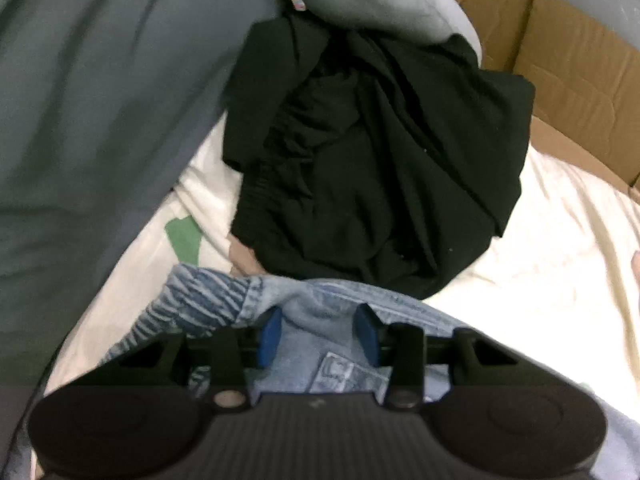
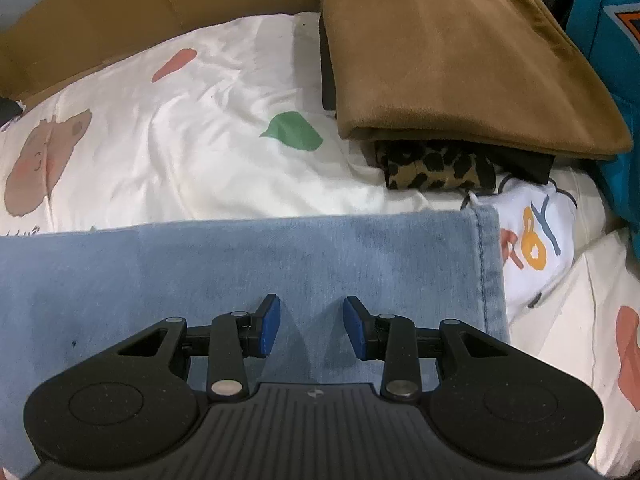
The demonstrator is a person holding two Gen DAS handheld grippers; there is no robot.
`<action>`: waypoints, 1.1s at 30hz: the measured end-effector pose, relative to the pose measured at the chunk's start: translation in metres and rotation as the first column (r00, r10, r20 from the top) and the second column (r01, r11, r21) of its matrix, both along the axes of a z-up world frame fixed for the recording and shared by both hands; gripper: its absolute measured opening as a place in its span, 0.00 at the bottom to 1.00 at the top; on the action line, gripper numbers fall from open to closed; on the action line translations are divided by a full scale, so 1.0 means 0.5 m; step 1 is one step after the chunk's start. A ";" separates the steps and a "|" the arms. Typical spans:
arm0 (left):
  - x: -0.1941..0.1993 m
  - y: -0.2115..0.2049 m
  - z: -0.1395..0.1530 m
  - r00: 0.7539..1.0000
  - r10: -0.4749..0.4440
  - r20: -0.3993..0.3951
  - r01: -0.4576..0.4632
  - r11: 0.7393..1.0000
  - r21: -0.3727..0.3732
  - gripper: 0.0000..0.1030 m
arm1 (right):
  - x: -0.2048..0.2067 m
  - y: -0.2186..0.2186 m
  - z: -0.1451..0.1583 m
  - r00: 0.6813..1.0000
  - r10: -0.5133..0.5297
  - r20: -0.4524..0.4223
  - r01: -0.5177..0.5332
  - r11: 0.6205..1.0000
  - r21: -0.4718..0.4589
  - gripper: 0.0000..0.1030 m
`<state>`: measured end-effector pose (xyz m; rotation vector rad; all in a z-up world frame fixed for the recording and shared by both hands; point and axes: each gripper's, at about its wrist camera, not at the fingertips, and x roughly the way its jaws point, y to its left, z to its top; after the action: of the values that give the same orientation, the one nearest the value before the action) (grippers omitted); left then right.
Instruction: Fold clothes
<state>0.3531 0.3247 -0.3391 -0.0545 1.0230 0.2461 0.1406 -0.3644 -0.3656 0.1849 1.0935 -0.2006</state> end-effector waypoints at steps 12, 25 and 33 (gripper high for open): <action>0.059 -0.023 -0.027 1.000 -0.009 -0.025 0.010 0.999 0.040 0.40 | 0.055 -0.008 -0.030 1.000 -0.023 0.005 0.023 1.000 0.003 0.41; -0.023 -0.074 0.090 0.992 -0.128 -0.015 0.128 0.991 0.032 0.39 | 0.051 0.018 0.027 0.995 0.057 0.080 -0.061 0.997 0.048 0.41; -0.044 -0.094 0.045 0.981 -0.193 -0.036 0.194 0.981 0.021 0.41 | -0.009 0.091 0.021 0.975 0.220 0.036 -0.220 0.975 0.007 0.41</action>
<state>0.3310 0.2779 -0.3166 0.0711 1.0509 0.0821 0.1359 -0.3189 -0.3553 0.0757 1.0714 0.0071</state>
